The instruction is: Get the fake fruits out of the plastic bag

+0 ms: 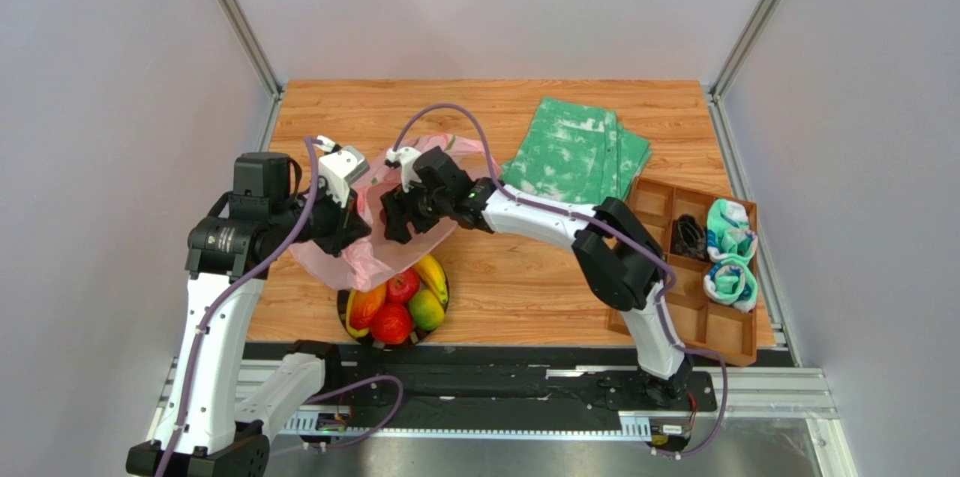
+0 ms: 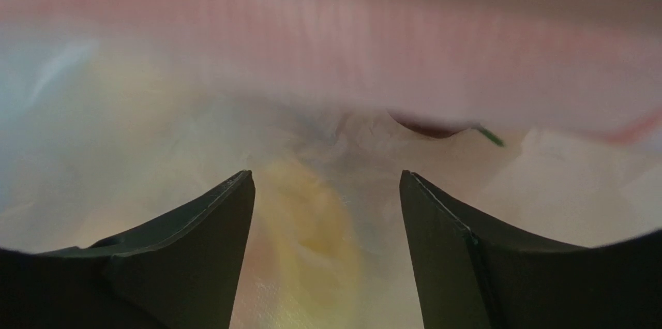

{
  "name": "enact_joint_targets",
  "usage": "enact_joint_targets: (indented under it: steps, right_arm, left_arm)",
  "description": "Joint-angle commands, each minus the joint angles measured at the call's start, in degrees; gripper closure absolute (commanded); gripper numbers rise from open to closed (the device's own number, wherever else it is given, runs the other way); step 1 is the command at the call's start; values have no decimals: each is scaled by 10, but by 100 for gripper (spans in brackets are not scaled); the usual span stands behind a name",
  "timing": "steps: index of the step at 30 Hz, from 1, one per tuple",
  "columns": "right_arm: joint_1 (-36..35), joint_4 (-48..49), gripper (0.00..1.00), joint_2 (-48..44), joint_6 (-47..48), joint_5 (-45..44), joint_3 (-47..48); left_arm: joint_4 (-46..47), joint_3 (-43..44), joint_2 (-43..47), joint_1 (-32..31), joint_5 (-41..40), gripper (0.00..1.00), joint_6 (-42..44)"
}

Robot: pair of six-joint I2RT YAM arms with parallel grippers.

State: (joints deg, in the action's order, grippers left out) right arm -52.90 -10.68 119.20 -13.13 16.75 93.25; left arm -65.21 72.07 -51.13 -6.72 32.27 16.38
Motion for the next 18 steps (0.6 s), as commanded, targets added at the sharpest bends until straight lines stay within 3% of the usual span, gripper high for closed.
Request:
enact_joint_targets:
  steps: [1,8,11,18]
  right_arm:
    - [-19,5,25,35,-25,-111,59]
    - [-28,2,21,86,-26,-143,112]
    - [-29,-2,0,86,-32,-155,116]
    - [-17,-22,0,151,-53,-133,183]
  left_arm:
    - [-1,1,9,2,20,100,-6]
    - [0,-3,-4,2,64,100,-11]
    - [4,-9,-7,2,73,100,-14]
    - [0,-18,-11,0,117,100,-26]
